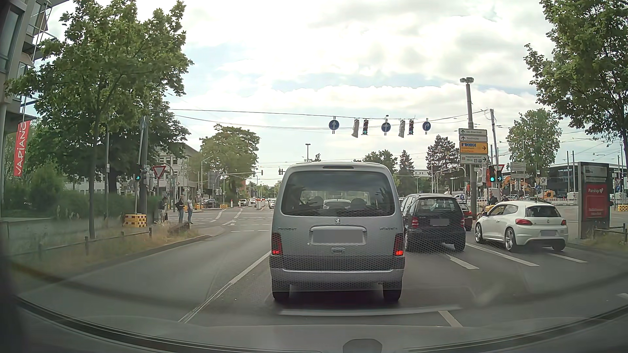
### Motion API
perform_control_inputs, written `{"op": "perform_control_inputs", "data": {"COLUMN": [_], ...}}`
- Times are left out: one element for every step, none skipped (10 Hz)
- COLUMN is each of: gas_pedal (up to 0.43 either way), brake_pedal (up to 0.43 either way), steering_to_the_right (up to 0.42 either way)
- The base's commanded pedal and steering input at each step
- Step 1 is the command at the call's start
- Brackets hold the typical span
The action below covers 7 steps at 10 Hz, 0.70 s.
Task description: Follow the waypoints while adhering to traffic rules and regulations
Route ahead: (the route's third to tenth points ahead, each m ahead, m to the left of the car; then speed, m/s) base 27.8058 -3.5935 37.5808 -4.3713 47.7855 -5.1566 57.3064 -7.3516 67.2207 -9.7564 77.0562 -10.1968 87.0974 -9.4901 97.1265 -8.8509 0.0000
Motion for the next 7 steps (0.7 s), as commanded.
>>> {"op": "perform_control_inputs", "data": {"gas_pedal": [0.0,0.0,0.0,0.0,0.0,0.0,0.0], "brake_pedal": [0.134,0.128,0.122,0.122,0.116,0.116,0.104], "steering_to_the_right": [0.005,0.005,0.005,0.005,0.005,0.005,0.005]}}
